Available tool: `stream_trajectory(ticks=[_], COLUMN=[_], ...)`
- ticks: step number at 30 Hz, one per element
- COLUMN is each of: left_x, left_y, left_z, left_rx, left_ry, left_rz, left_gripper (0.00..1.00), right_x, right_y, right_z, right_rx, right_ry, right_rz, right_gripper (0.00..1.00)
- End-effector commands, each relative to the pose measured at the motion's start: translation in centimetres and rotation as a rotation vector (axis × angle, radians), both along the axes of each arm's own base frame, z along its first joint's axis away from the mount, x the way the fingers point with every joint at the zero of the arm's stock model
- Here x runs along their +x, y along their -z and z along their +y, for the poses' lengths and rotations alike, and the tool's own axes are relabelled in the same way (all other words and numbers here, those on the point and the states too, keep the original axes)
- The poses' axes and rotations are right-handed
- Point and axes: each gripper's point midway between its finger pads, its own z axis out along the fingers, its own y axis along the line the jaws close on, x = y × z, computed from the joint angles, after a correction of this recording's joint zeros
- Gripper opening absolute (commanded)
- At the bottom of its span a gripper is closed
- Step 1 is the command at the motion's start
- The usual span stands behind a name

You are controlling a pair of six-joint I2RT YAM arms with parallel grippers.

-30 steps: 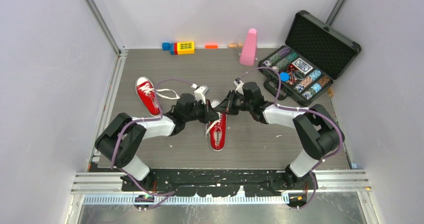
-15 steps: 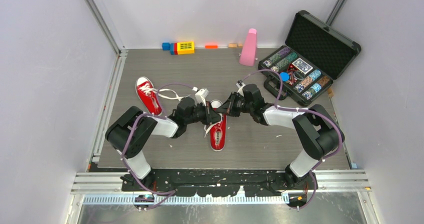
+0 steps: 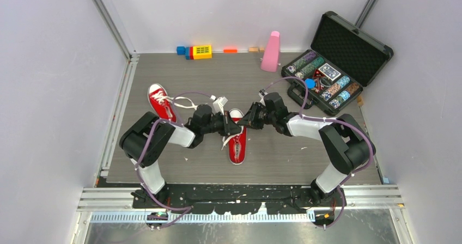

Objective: Tie the shoes
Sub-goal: Wrap the shoelace around the shoelace.

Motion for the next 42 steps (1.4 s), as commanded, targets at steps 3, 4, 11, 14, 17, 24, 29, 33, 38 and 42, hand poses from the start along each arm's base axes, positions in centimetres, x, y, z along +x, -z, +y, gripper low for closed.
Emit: stream_trajectory(ticks=[3,4,11,14,17,24,29,33,38,42], left_x=[0.2,0.3,0.1,0.1,0.1,0.2,0.2,0.2,0.2,0.2], left_y=[-0.8,-1.0,-1.0,-1.0,-1.0,-1.2,-1.3,-1.3,-1.4,-1.4], left_z=[-0.4,-0.4,-0.3,-0.3,-0.3,-0.4,-0.5,-0.5,-0.5,-0.5], left_rx=[-0.018,-0.018,-0.013,-0.012,-0.013,-0.016,-0.018,-0.019,-0.018,-0.015], left_ry=[0.024,0.023,0.022,0.022,0.022,0.026,0.029,0.030,0.036,0.037], left_rz=[-0.019,-0.022,-0.022,-0.022,-0.023,-0.025,-0.025,-0.027,-0.025,-0.025], left_gripper=[0.00,0.00,0.00,0.00,0.00,0.00,0.00,0.00,0.00,0.00], right_x=[0.8,0.8,1.0,1.0,0.9,0.5,0.0,-0.3,-0.3,-0.3], right_y=[-3.0,-3.1,-3.2,-3.2,-3.1,-3.0,-3.0,-3.1,-3.2,-3.2], right_z=[0.6,0.6,-0.1,-0.3,-0.7,-1.9,-3.0,-3.6,-3.4,-2.9], right_rx=[0.027,0.027,-0.019,-0.038,-0.067,-0.180,-0.252,-0.293,-0.300,-0.298], right_ry=[-0.015,-0.015,0.003,0.003,0.001,-0.036,-0.045,-0.052,-0.070,-0.086], right_rz=[-0.078,-0.079,-0.080,-0.082,-0.086,-0.084,-0.066,-0.055,-0.050,-0.048], right_gripper=[0.25,0.27,0.40,0.44,0.46,0.48,0.51,0.44,0.29,0.32])
